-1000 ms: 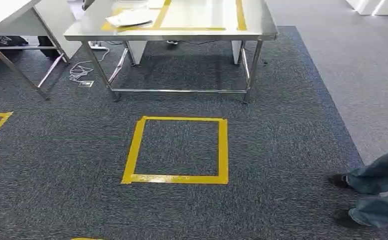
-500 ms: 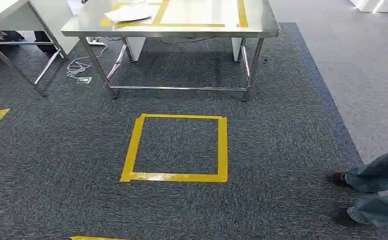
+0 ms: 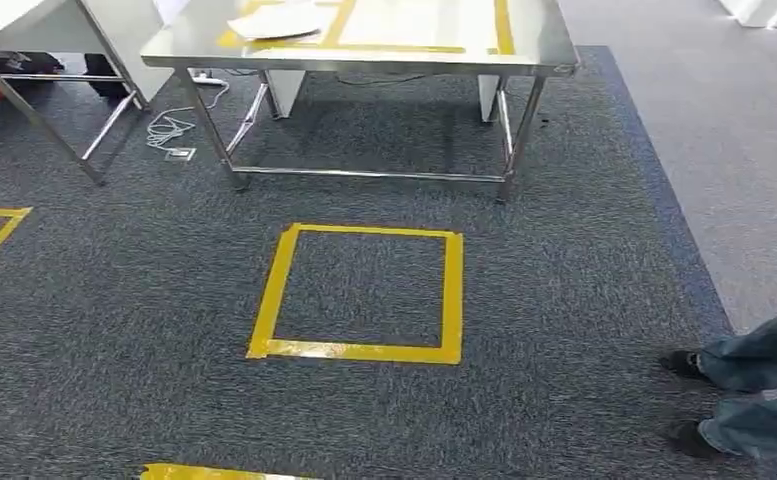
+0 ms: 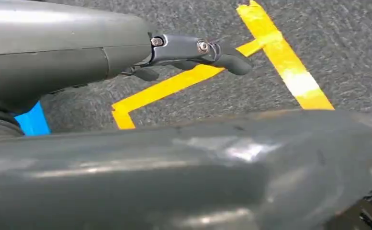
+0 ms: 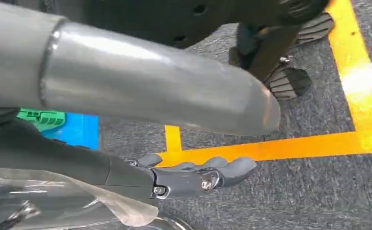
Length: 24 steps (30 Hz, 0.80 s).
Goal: Take the parts from the cabinet and place them on the table.
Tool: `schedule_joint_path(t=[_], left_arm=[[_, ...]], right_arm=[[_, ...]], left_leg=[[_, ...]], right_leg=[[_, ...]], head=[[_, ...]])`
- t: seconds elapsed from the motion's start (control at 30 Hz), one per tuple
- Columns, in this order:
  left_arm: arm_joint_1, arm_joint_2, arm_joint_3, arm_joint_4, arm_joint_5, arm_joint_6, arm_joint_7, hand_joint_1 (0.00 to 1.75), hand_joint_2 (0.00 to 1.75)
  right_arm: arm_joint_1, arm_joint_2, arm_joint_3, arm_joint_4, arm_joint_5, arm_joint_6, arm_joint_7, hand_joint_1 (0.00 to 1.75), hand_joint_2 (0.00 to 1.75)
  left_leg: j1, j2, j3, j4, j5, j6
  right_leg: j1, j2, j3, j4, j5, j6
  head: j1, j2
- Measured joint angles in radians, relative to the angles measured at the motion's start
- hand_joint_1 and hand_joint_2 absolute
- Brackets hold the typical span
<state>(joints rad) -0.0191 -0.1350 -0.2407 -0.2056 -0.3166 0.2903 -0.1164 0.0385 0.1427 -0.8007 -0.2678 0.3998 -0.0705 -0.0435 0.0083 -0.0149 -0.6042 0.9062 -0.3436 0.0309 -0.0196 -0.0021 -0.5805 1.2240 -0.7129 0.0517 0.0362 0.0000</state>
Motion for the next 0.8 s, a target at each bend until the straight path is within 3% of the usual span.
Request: schedule_joint_path(t=[0.07,0.1,0.13,0.17,0.2,0.27,0.3,0.33,0.37,0.43,0.47,0.5,0.57,0.6,0.63,0.67,0.73,0.8], left_arm=[[0.0,0.0,0.0,0.0,0.0,-0.002,0.0,0.0,0.0],[-0.002,-0.001,0.0,0.0,0.0,-0.002,0.0,0.0,0.0],[-0.003,-0.001,0.0,0.0,0.0,-0.002,0.0,0.0,0.0],[-0.003,0.004,0.0,0.0,0.0,-0.002,0.0,0.0,0.0],[-0.003,0.001,0.0,0.0,0.0,-0.001,0.001,0.0,0.0],[0.0,0.003,0.0,0.0,0.0,0.0,0.001,0.0,0.0],[0.001,0.004,0.0,0.001,0.0,0.0,0.002,0.0,0.0],[0.003,0.003,0.0,0.002,0.0,-0.001,0.002,0.0,0.0],[0.002,0.003,0.0,0.002,0.0,-0.002,0.002,0.0,0.0],[0.0,0.004,0.0,0.002,0.002,-0.002,0.003,0.0,0.0],[0.001,0.003,0.0,0.002,0.003,-0.002,0.003,0.0,0.0],[0.002,0.003,0.0,0.002,0.003,-0.002,0.003,0.0,0.0],[0.003,0.004,0.0,0.002,0.003,-0.002,0.003,0.0,0.0],[0.004,0.004,0.0,0.002,0.003,-0.001,0.003,0.0,0.0],[0.003,0.004,0.0,0.002,0.003,-0.001,0.003,0.0,0.0],[0.002,0.006,0.0,0.002,0.003,0.0,0.003,0.0,0.0],[0.004,0.005,0.0,0.002,0.004,0.001,0.003,0.0,0.0],[0.009,0.006,0.0,0.004,0.005,0.001,0.004,0.0,0.0]], right_arm=[[0.003,0.0,0.0,0.0,0.003,-0.002,0.0,0.0,0.0],[0.002,-0.001,0.0,0.0,0.005,-0.004,0.0,0.0,0.0],[0.002,-0.001,0.0,0.0,0.005,-0.004,0.0,0.0,0.0],[0.0,0.007,0.0,0.004,0.006,-0.003,0.0,0.0,0.0],[0.002,0.005,0.0,0.004,0.006,-0.004,0.0,0.0,0.0],[0.001,0.001,0.0,0.004,0.008,-0.005,0.0,0.0,0.0],[0.001,0.001,0.0,0.004,0.01,-0.007,0.0,0.0,0.0],[-0.001,0.001,0.0,0.004,0.014,-0.008,0.0,0.0,0.0],[0.0,0.001,0.0,0.004,0.017,-0.011,0.0,0.0,0.0],[0.002,0.001,0.0,0.004,0.023,-0.015,0.0,0.0,0.0],[0.005,0.001,0.0,0.005,0.026,-0.016,0.0,0.0,0.0],[0.005,0.001,0.0,0.005,0.028,-0.018,0.0,0.0,0.0],[0.004,0.001,0.0,0.005,0.029,-0.018,0.0,0.0,0.0],[0.002,0.001,0.0,0.005,0.03,-0.018,0.0,0.0,0.0],[0.0,0.002,0.0,0.005,0.031,-0.018,0.0,0.0,0.0],[0.002,0.005,0.0,0.009,0.031,-0.018,0.001,0.0,0.0],[-0.001,0.004,0.0,0.01,0.032,-0.018,0.0,0.0,0.0],[-0.006,0.004,0.0,0.01,0.033,-0.018,0.002,0.0,0.0]], left_leg=[[0.012,-0.017,-0.016,0.014,0.005,-0.014],[0.022,-0.028,-0.032,0.034,0.003,-0.027],[0.027,-0.035,-0.046,0.055,0.0,-0.038],[0.021,-0.043,-0.052,0.07,-0.006,-0.051],[0.019,-0.047,-0.053,0.082,-0.011,-0.055],[0.024,-0.058,-0.054,0.075,-0.002,-0.061],[0.029,-0.061,-0.056,0.078,0.004,-0.067],[0.028,-0.042,-0.061,0.093,-0.016,-0.066],[0.026,-0.018,-0.076,0.143,-0.066,-0.064],[0.023,-0.001,-0.132,0.31,-0.168,-0.063],[0.022,0.001,-0.154,0.392,-0.206,-0.061],[0.02,0.002,-0.156,0.425,-0.22,-0.057],[0.015,0.004,-0.12,0.388,-0.201,-0.046],[0.003,0.018,-0.043,0.262,-0.151,-0.025],[-0.009,0.05,0.01,0.173,-0.122,-0.005],[-0.026,0.118,0.033,0.132,-0.137,0.015],[-0.033,0.1,0.028,0.125,-0.13,0.009],[-0.034,0.079,0.024,0.118,-0.129,0.011]], right_leg=[[-0.015,0.001,0.05,-0.095,0.067,0.017],[-0.026,0.013,0.107,-0.208,0.119,0.03],[-0.036,0.032,0.141,-0.272,0.134,0.041],[-0.021,0.046,0.119,-0.247,0.129,0.034],[-0.023,0.034,0.115,-0.235,0.136,0.001],[-0.016,0.022,0.114,-0.224,0.135,-0.018],[-0.018,0.011,0.109,-0.221,0.138,-0.028],[-0.017,-0.002,0.108,-0.222,0.143,-0.038],[-0.014,-0.008,0.107,-0.222,0.146,-0.043],[-0.007,-0.031,0.101,-0.221,0.147,-0.045],[-0.003,-0.045,0.099,-0.221,0.148,-0.045],[0.001,-0.058,0.097,-0.221,0.148,-0.046],[0.006,-0.075,0.095,-0.221,0.147,-0.046],[0.012,-0.093,0.103,-0.221,0.145,-0.047],[0.013,-0.103,0.112,-0.221,0.143,-0.047],[0.012,-0.111,0.098,-0.223,0.142,-0.046],[0.015,-0.129,0.11,-0.221,0.142,-0.035],[0.016,-0.151,0.119,-0.232,0.143,-0.027]], head=[[0.0,0.0],[0.001,0.0],[0.003,0.0],[0.017,0.0],[0.013,0.0],[-0.003,0.0],[-0.002,0.0],[-0.009,0.0],[-0.016,0.0],[-0.025,0.0],[-0.026,0.0],[-0.026,0.0],[-0.026,0.0],[-0.026,0.0],[-0.026,0.0],[-0.023,0.0],[-0.026,0.0],[-0.026,0.0]])
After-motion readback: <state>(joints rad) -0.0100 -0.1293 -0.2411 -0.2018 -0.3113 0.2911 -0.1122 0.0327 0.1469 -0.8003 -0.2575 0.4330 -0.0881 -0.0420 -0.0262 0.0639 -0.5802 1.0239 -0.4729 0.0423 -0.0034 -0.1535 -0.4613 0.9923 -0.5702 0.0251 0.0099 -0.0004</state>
